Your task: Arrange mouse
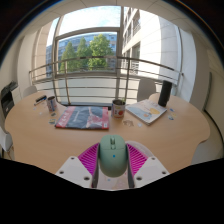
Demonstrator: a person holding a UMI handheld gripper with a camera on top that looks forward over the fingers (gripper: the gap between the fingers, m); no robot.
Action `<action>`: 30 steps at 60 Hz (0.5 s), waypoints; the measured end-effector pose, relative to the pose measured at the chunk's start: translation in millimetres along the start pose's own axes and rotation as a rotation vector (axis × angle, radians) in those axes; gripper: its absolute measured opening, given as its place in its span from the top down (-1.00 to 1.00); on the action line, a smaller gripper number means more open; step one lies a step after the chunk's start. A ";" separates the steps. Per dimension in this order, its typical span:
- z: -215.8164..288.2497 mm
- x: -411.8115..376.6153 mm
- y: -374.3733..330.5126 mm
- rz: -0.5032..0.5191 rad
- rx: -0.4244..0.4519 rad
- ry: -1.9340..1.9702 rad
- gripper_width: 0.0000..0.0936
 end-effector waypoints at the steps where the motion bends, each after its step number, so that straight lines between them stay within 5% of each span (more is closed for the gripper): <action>1: -15.1 7.2 4.1 -0.001 -0.016 -0.003 0.13; 16: -92.0 31.8 26.8 0.047 -0.167 0.034 -0.11; 19: -88.5 32.9 26.3 0.047 -0.166 0.037 -0.28; 24: -77.0 32.7 14.1 0.053 -0.141 0.018 -0.83; 30: -49.0 32.5 -19.5 0.040 -0.092 0.012 -0.82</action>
Point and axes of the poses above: the point between the fingertips, and its own axes, seen from behind it with the camera up: x to the right, z up, y forward, the way the camera looks, the point moved 5 cm from there along -y, backward, against the way the camera looks, and after that the axes turned 9 degrees about x, right-handed, at the moved point
